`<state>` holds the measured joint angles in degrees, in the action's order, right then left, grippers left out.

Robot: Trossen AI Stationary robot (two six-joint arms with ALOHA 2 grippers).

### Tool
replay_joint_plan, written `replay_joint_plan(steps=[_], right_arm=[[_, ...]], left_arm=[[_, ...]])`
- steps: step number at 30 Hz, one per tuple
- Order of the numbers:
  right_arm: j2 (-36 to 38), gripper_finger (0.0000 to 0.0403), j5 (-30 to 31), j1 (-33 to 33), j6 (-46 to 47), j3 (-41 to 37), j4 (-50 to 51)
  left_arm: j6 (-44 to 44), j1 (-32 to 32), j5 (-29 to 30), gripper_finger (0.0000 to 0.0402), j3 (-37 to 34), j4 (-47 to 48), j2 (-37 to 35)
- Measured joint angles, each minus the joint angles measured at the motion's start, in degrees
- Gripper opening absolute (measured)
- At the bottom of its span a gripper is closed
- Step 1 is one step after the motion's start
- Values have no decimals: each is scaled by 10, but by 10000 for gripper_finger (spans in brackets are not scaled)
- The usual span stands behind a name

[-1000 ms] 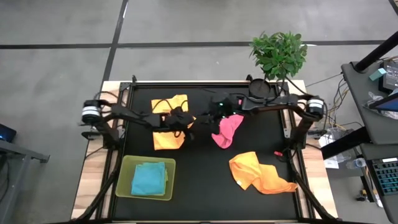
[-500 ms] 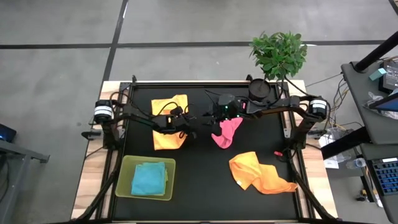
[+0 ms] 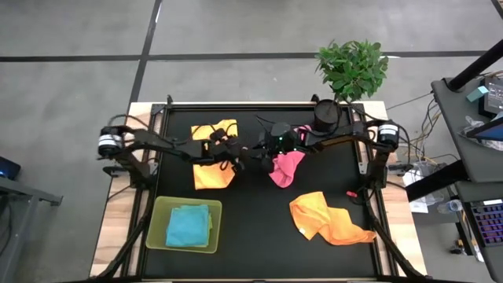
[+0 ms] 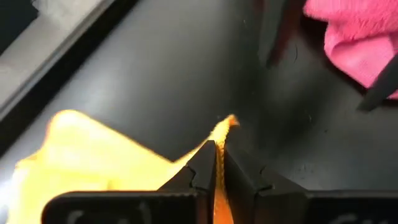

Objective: Fold microfiber towels
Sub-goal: Fold the left orange microfiber towel

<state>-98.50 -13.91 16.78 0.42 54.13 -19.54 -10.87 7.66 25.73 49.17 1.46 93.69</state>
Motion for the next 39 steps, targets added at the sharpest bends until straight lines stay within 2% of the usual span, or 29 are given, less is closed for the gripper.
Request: replay_joint_plan(steps=[8, 11, 17, 26, 29, 32, 34, 39], right_arm=[[-43, 205, -1, -2, 24, 39, -22], [-73, 205, -24, -9, 17, 75, -21], [-154, 205, -88, -42, 0, 161, -15], [-227, 205, -90, -81, -39, 283, 36], [-245, 202, -65, -85, -40, 317, 70], [-255, 182, -49, -85, -41, 332, 98], [-256, 155, -43, -85, -41, 332, 102], [-254, 54, -39, -85, -45, 332, 100]], left_arm=[[-107, -4, 21, 12, -9, 184, -102], [-143, -10, 21, 12, -23, 233, -129], [-229, -11, 20, 12, -52, 275, -185], [-283, -14, 19, 12, -78, 286, -249], [-283, -15, 19, 12, -78, 286, -258], [-279, -15, 18, 12, -78, 286, -263], [-279, -15, 17, 12, -82, 288, -265], [-280, -21, 14, 12, -82, 286, -264]])
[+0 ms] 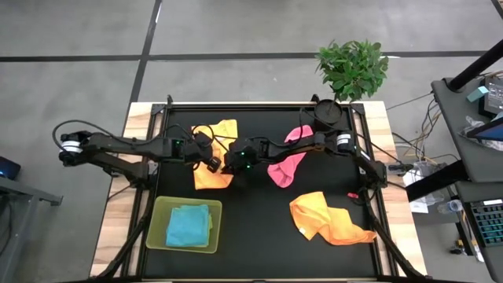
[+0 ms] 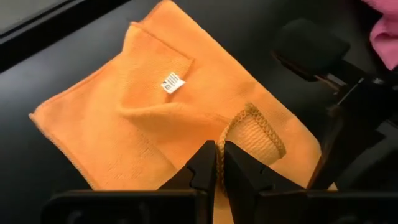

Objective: Fold microfiber towels
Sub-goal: Fold the left orange microfiber towel

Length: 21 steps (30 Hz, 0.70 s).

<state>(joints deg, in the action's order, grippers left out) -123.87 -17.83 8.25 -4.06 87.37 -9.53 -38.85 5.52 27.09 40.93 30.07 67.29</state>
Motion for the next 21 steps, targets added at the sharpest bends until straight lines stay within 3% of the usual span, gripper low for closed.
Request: replay_joint_plan(steps=[3, 13, 21], right_arm=[[0, 17, 0, 0, -11, -1, 5], [52, 9, -1, -1, -74, -1, 143], [64, 9, -2, -12, -75, -1, 215]], left_arm=[[0, -2, -16, 12, 3, 0, -2], [-8, -5, -86, 15, -1, 44, -21], [-26, -30, -134, 72, -1, 89, -33]])
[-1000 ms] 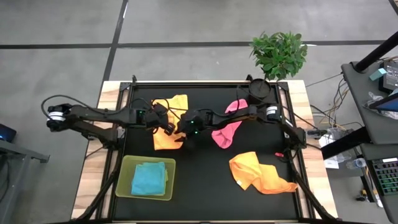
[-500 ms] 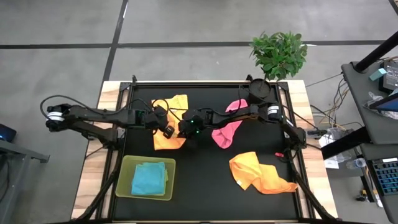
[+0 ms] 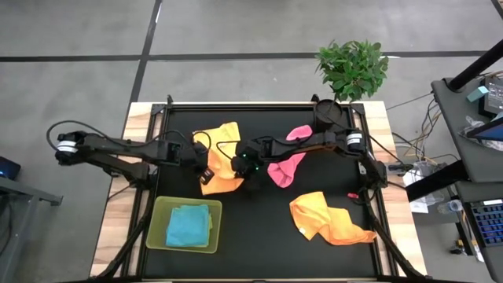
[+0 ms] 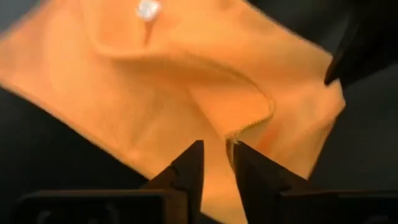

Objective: Fold microfiber towels
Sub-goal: Fold the left orange microfiber towel

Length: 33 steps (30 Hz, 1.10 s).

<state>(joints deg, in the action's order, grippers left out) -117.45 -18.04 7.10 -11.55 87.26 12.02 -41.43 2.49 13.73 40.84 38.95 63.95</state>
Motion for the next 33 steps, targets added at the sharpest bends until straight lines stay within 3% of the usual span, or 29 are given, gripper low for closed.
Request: replay_joint_plan(steps=[8, 15, 19, 27, 33], right_arm=[[-3, 9, -2, -27, -20, -1, 5], [-3, 11, -2, -38, -15, -1, -3], [-3, 32, -2, -39, 1, -1, -8], [7, 114, -2, -39, 15, -1, 3], [34, 158, 0, -33, 1, -1, 41]], left_arm=[[-46, -43, -62, 133, -4, 9, 12], [-62, -48, -98, 141, -5, 20, 10], [-61, -48, -70, 141, -5, 19, 10], [-55, -48, 13, 141, -5, 18, 13], [-8, -48, 80, 141, -5, 3, 15]])
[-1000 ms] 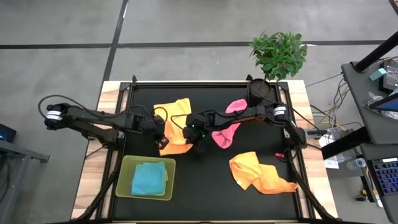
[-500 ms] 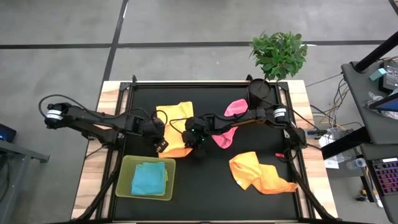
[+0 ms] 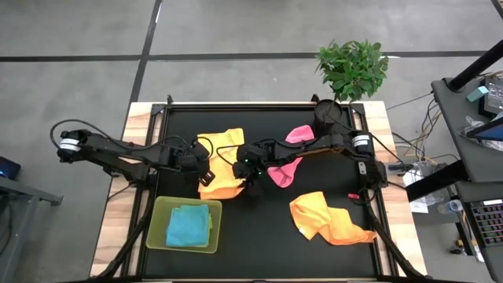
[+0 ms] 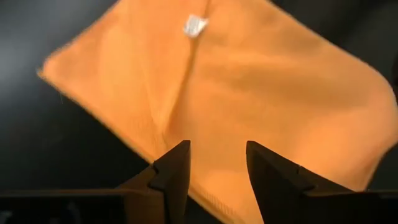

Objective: Fold microfiber towels
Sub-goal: Fold the left orange microfiber towel

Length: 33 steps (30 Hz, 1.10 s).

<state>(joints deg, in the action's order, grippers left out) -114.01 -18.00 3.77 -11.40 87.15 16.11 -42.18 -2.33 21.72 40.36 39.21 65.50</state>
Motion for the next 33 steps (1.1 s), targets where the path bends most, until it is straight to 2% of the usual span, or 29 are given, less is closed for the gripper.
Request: replay_joint_plan(steps=[6, 11, 16, 20, 28, 33], right_arm=[[25, 174, 0, 17, -7, -4, 41], [47, 171, 2, 35, -6, -39, 51], [79, 173, 9, 50, -5, -85, 42], [100, 173, 48, 57, -16, -125, 4], [128, 168, 51, 77, -22, -185, -55], [137, 162, 51, 93, -25, -224, -157]], left_arm=[[69, 0, 69, 141, -1, -76, 20], [178, 1, 87, 141, -3, -171, 62], [240, 9, 87, 141, -3, -262, 115], [278, 27, 87, 141, 0, -307, 159], [336, 89, 83, 141, 14, -367, 225], [384, 135, 50, 141, 13, -405, 256]])
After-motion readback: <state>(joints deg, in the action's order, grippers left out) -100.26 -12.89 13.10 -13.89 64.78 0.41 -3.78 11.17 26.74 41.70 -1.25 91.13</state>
